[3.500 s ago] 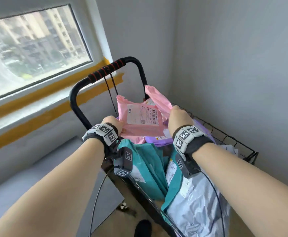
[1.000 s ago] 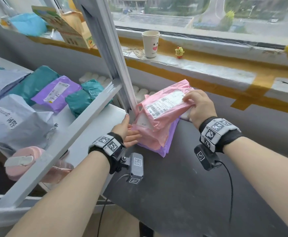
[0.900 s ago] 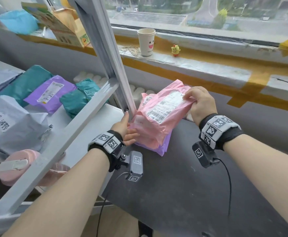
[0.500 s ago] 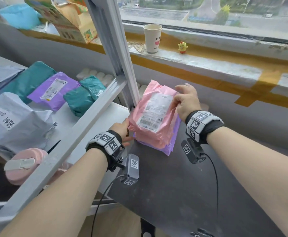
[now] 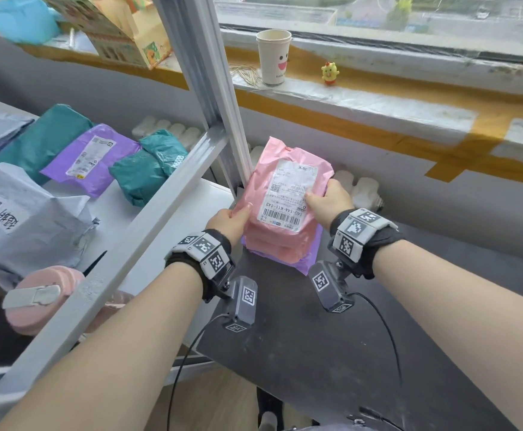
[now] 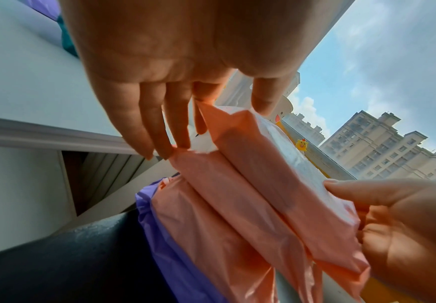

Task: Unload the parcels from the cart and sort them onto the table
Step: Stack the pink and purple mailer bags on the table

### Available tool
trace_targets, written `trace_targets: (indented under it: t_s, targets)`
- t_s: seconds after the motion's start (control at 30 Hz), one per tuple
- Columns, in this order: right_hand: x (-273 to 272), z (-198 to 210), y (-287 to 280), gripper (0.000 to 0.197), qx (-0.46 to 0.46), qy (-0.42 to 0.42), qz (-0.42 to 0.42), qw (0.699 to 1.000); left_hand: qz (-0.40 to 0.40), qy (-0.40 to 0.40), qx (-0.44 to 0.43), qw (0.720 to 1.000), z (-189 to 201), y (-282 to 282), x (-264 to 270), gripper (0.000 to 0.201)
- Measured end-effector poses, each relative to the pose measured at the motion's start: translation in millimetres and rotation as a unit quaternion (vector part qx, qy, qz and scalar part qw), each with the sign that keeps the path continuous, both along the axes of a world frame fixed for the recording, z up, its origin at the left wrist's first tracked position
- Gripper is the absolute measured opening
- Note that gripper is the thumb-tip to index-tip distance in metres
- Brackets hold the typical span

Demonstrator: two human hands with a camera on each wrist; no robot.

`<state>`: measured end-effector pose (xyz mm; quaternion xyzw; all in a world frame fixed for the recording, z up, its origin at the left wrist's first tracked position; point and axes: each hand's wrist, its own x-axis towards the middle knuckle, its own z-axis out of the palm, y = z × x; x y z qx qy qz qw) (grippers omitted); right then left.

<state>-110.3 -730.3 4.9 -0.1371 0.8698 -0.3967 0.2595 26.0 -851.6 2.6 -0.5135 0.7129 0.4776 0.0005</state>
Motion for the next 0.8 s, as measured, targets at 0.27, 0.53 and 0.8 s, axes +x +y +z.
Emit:
trace_targets:
  t_s: [0.27,0.53,0.8]
  targets:
    - [15.2,1.8,8.8,0.048,0.045,0.041,0.016,0.998,-0.029,-0.072,-0.078,0.994,0.5,4.5,10.8,0.064]
    - [22.6,9.4,9.8,0.075,0.095,0.226,0.158,0.956,-0.322,-0.077,-0.416,0.847,18.1,21.1,5.9,0.054]
    - [18.2,-8.6,2.2,0.064,0.213,0.215,0.254,0.919,-0.400,-0.214,-0.323,0.830,-8.3,8.7,-12.2,0.060]
